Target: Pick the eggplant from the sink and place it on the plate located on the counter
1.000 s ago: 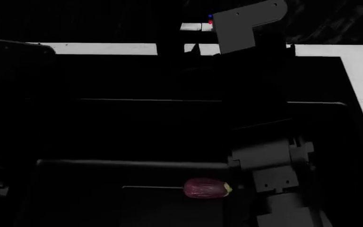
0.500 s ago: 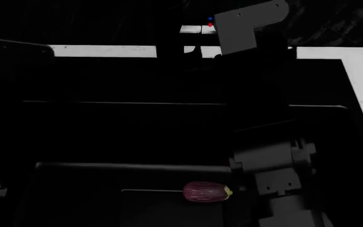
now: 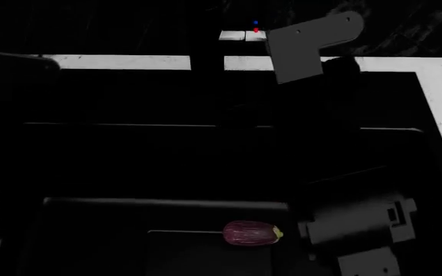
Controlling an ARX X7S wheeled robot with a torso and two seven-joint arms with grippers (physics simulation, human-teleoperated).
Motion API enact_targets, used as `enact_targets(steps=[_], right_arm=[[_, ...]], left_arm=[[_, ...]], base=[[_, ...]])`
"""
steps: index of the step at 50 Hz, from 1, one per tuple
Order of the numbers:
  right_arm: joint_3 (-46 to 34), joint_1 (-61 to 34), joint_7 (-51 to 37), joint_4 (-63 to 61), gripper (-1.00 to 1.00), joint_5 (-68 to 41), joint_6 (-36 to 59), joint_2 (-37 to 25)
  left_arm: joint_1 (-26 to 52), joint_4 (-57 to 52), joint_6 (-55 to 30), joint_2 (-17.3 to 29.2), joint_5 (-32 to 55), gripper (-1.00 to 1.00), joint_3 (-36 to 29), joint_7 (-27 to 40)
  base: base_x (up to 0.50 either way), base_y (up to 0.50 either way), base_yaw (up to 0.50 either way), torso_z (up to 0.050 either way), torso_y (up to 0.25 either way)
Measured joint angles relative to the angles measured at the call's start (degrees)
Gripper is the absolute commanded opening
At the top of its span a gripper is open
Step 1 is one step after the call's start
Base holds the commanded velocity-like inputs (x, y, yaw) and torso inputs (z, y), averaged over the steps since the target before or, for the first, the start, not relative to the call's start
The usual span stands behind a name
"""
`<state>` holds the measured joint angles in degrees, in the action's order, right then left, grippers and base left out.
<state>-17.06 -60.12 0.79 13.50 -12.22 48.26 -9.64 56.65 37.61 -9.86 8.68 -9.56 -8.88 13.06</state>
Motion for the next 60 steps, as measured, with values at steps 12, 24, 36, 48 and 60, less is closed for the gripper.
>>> enact_targets(steps=[12, 24, 36, 48, 60], right_arm=[[0.81, 2.66, -1.24, -8.46, 1.0, -1.27, 6.87, -1.87], [0.81, 3.22, -1.89, -10.68, 1.0, -1.68, 8.92, -2.47], [-0.26, 2.75, -1.78, -12.77, 1.0, -2.02, 11.45, -3.23], [-2.94, 0.85, 0.73, -13.68, 1.0, -3.64, 18.41, -4.77], [-4.74, 0.38, 2.15, -18.64, 1.0, -5.6, 27.28, -7.4]], left_arm=[[-3.08, -7.72, -4.68, 0.81, -0.57, 1.0, -0.53, -0.42], [-3.84, -11.35, -6.16, 1.25, -1.06, 1.0, -1.05, -0.16], [-4.33, -12.46, -6.93, 1.58, -0.68, 1.0, -1.24, -0.44], [-4.15, -12.21, -6.9, 1.72, -0.36, 1.0, -1.58, -0.32], [-3.59, -11.45, -6.59, 1.73, -0.11, 1.0, -1.99, -0.03]], base=[[0.0, 0.0, 0.0, -0.002, -0.137], [0.0, 0.0, 0.0, -0.007, -0.179], [0.0, 0.0, 0.0, 0.0, 0.0], [0.0, 0.0, 0.0, 0.0, 0.0], [0.0, 0.0, 0.0, 0.0, 0.0]])
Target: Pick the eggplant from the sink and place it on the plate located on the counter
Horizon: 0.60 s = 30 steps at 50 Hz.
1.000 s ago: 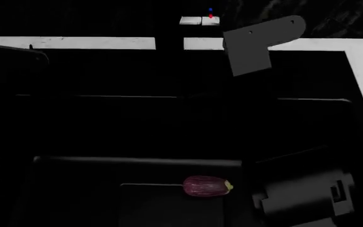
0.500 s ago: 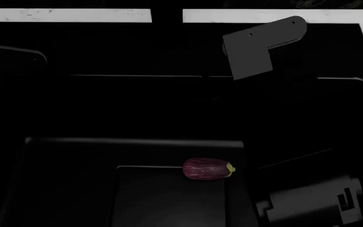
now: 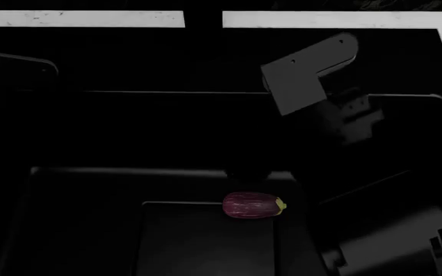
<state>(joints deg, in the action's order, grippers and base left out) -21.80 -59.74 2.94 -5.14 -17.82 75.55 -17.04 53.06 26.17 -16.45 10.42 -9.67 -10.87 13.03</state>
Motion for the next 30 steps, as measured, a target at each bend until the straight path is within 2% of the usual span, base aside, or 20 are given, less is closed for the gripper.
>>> enact_targets(steps=[14, 30], right_arm=[[-6.57, -1.55, 3.03, 1.93, 1.0, -1.11, 4.67, -2.49], [-16.99, -5.68, 9.02, 14.89, 1.0, -0.16, -0.43, -1.97]], left_arm=[[0.22, 0.26, 0.1, 0.09, 0.33, 1.0, -0.36, 0.18], [0.29, 0.37, 0.14, 0.18, 0.72, 1.0, -0.68, 0.46]], base=[[0.0, 0.0, 0.0, 0.0, 0.0], [0.0, 0.0, 0.0, 0.0, 0.0]])
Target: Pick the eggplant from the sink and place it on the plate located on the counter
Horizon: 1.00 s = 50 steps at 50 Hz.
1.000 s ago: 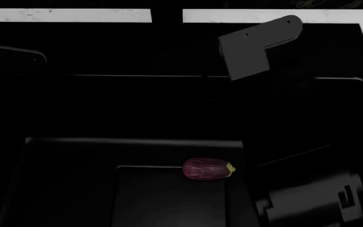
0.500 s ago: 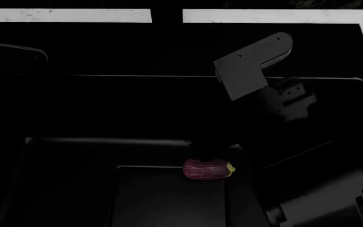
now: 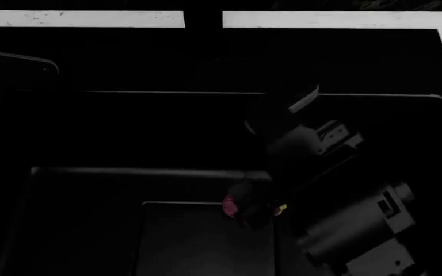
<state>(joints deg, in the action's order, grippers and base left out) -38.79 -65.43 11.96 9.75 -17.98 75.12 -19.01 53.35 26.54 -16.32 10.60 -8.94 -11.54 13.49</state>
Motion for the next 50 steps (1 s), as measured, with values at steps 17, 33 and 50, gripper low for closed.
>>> enact_targets(steps=[17, 33, 50], right_arm=[[-9.88, -3.68, 6.0, 11.18, 1.0, 2.09, -5.8, 2.15], [-16.14, -5.09, 10.01, 15.88, 1.0, 3.12, -8.92, 4.03], [-21.87, -7.88, 14.7, 29.68, 1.0, 5.54, -18.56, 8.83]], left_arm=[[0.15, 0.41, 0.36, 0.09, 0.41, 1.0, -0.35, 0.46], [0.23, 0.69, 0.66, 0.19, 0.74, 1.0, -0.68, 0.87], [0.46, 1.0, 0.74, 0.28, 1.1, 1.0, -0.96, 1.2]], base=[[0.0, 0.0, 0.0, 0.0, 0.0], [0.0, 0.0, 0.0, 0.0, -0.001], [0.0, 0.0, 0.0, 0.0, -0.001]])
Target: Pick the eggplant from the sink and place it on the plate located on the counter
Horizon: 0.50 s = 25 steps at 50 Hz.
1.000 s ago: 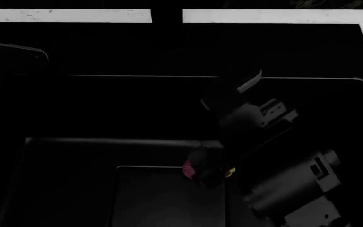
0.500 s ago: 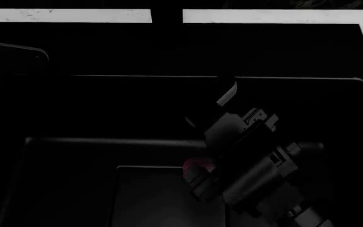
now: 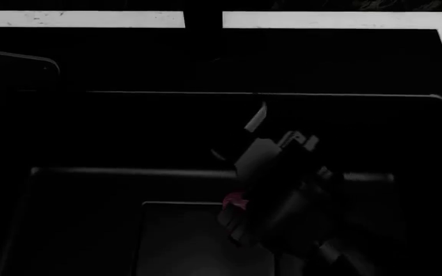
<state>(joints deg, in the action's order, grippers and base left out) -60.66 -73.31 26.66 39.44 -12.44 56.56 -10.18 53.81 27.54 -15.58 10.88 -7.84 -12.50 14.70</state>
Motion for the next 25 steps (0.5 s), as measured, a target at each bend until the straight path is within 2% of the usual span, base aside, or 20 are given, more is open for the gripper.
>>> enact_targets(steps=[25], right_arm=[[-2.51, -0.66, 4.27, 13.4, 1.0, 0.37, -9.07, 4.9]], left_arm=[[-0.23, -0.48, -0.31, 0.36, 0.51, 1.0, -0.28, 0.14]], base=[[0.0, 0.0, 0.0, 0.0, 0.0]])
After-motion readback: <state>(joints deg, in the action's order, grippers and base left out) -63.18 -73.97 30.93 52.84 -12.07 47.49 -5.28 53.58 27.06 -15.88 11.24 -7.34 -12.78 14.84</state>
